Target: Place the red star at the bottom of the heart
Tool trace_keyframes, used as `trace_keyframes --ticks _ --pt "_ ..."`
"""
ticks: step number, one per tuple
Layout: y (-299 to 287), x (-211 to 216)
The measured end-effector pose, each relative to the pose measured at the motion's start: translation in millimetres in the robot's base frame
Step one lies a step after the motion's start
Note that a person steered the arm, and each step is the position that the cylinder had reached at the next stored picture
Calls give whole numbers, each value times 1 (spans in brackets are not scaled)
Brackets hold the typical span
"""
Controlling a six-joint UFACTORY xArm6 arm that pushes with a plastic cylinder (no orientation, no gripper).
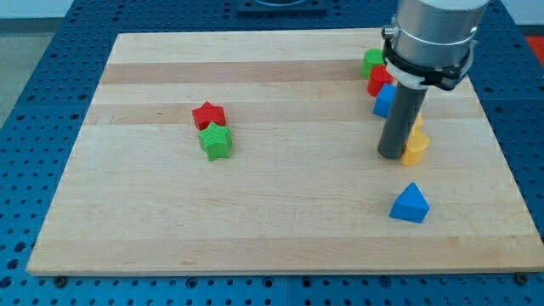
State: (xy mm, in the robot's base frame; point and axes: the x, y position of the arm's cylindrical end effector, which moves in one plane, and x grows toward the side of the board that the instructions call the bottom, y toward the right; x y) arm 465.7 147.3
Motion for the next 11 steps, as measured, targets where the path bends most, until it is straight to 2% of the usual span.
trace_keyframes --ticks 3,4,5,6,7,8,10,11 --pt "-17 -2" --pt "-80 6" --pt "-140 48" --pt "-221 76" --pt "-321 77" --pt "-346 47" --pt "-346 -44" --pt "-337 -67"
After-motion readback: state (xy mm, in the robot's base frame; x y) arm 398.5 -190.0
